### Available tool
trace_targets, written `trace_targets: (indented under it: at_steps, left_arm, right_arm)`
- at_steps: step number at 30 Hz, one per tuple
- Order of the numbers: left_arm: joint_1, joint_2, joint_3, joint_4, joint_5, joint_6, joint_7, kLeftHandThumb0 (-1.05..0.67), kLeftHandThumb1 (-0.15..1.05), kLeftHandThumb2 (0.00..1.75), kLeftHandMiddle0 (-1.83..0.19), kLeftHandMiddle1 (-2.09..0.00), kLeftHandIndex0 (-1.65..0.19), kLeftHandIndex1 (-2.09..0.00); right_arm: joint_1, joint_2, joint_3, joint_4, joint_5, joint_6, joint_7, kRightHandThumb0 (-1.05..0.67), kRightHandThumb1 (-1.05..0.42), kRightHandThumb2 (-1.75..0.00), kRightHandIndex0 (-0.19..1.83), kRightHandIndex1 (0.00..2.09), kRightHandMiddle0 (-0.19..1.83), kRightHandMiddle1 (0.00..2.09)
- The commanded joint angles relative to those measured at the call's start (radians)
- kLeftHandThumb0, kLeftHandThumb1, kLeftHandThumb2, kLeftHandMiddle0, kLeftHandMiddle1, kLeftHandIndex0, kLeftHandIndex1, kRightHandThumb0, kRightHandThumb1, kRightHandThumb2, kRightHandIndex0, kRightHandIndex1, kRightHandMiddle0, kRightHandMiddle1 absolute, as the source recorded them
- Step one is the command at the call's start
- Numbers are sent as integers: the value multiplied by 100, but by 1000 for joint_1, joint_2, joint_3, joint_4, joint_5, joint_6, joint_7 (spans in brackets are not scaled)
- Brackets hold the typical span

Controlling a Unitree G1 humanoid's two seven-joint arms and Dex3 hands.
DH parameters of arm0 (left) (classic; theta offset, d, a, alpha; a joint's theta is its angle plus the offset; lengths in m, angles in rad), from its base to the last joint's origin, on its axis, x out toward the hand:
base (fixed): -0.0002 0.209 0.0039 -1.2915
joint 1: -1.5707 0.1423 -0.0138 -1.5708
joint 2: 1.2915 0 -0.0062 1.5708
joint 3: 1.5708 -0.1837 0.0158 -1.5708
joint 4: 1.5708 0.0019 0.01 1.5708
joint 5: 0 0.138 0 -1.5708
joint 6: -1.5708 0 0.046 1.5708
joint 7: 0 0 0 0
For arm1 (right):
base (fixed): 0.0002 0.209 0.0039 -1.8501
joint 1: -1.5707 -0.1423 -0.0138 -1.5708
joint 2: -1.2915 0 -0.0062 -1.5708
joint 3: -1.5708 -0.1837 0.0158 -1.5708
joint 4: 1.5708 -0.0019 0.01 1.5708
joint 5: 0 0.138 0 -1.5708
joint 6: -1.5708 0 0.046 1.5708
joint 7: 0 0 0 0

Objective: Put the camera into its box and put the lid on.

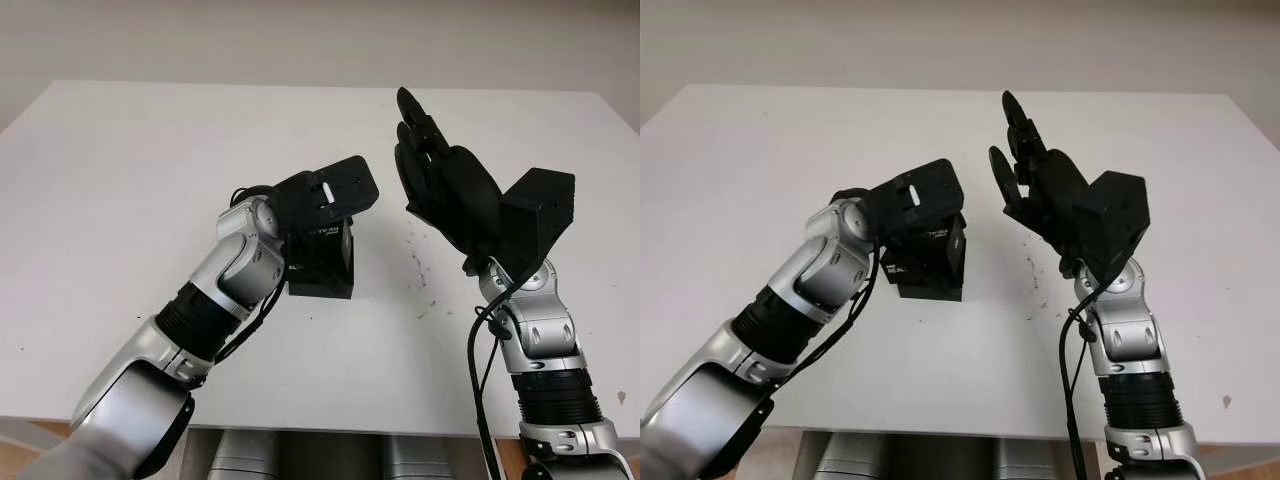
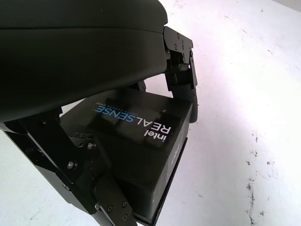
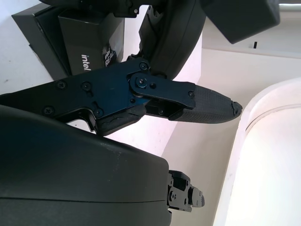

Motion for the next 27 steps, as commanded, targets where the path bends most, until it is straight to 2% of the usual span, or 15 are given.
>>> trace_targets:
  at_steps: [1, 10, 14, 21, 24, 25, 26, 27]
  left_arm:
    - [26, -35, -38, 29, -13, -8, -10, -20, 94, 5, -36, -151, -28, -151]
    - [14, -48, -51, 27, -16, -2, -22, -19, 93, 5, -28, -155, -25, -156]
    - [13, -60, -58, 25, -17, 16, -21, -17, 94, 5, -37, -152, -27, -155]
    - [18, -60, -95, 13, -13, 36, -40, -20, 92, 5, -21, -153, -28, -150]
    - [34, -87, -65, -22, -39, 92, -24, -22, 96, 6, -11, -148, -16, -149]
    - [38, -90, -66, -38, -44, 111, -24, -24, 98, 6, -8, -156, -7, -155]
    - [34, -86, -84, -57, -46, 135, -42, -30, 99, 6, 5, -158, 3, -158]
    - [30, -81, -99, -70, -48, 151, -55, -36, 102, 8, 12, -138, 11, -154]
  right_arm:
    - [-1, -12, -2, -14, -3, 0, 5, -76, -105, -65, -18, 5, -15, 5]
    - [-6, 9, -4, -3, 6, -3, -6, -74, -105, -64, -19, 5, -15, 5]
    - [-5, 9, 0, -9, 2, 2, -11, -75, -105, -64, -18, 5, -15, 5]
    - [-5, 20, -3, 13, 8, -29, -12, -75, -105, -63, -18, 5, -14, 6]
    - [-5, 21, -3, 26, 7, -55, -9, -77, -105, -63, -18, 5, -14, 6]
    - [-4, 21, -3, 27, 5, -52, -11, -78, -105, -63, -17, 6, -14, 6]
    - [-4, 22, -4, 28, 7, -51, -12, -80, -105, -62, -17, 6, -14, 6]
    - [-4, 23, -5, 29, 8, -51, -13, -80, -105, -62, -17, 6, -13, 6]
